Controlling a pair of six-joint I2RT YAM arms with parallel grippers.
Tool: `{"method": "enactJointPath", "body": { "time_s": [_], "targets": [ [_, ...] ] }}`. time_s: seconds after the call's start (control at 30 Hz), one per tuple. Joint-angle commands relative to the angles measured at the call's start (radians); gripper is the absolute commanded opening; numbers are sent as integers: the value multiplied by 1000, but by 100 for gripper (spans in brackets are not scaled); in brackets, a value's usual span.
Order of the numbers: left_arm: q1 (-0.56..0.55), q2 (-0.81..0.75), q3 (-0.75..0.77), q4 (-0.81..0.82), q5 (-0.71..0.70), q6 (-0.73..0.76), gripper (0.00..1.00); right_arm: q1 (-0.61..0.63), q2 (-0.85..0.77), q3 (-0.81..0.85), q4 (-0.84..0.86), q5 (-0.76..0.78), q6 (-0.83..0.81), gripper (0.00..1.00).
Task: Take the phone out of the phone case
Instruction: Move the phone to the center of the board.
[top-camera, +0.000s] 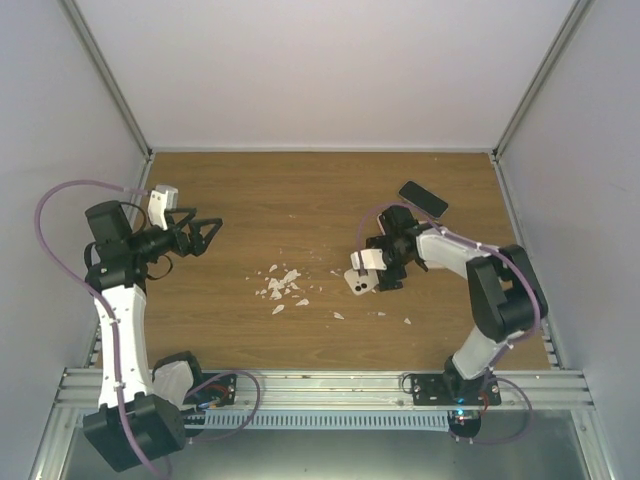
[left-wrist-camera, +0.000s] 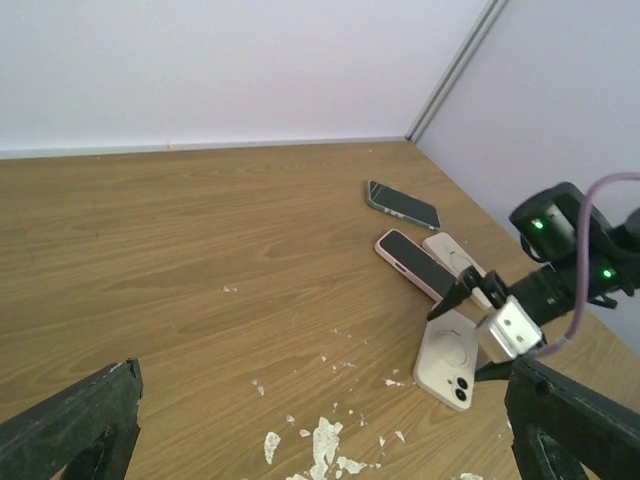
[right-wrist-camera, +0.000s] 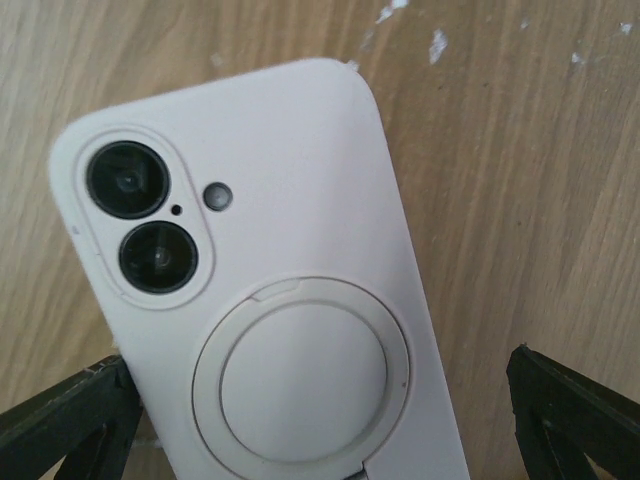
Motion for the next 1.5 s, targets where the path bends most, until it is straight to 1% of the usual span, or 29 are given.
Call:
{"method": "enactJointPath", "body": {
  "time_s": [0.0,0.13,0.23,0.4,0.6,0.67,0.77,0.9,1.0,1.2,1.47],
  "targets": [
    [16,-25,-18,48,27,-4,99,7,112,142,-128,-54,72,100],
    [26,-31,-22,51,30,-6,99,5,203,222,-226,-56,89,100],
    [30,-30,-22,52,33,-9,99,5,261,265,-283,-29,100,99],
    [37,-28,-20,53,36,-14,99,6,290,261,-288,35,117,96],
    [41,-23,-14,53,37,-20,99,8,242,178,-187,82,133,89],
    [41,-19,-11,52,45,-16,99,8,234,179,-200,67,144,81],
    [42,-3,5,46,48,-5,99,8,218,191,-233,23,160,69],
    [40,28,31,33,68,10,99,8,178,224,-275,-73,195,61],
    [40,43,42,23,80,28,99,8,148,254,-297,-169,244,59],
    [37,62,72,-9,101,66,99,8,87,291,-294,-306,329,57],
    [10,65,82,-2,158,94,99,8,87,347,-283,-489,447,55]
  ]
}}
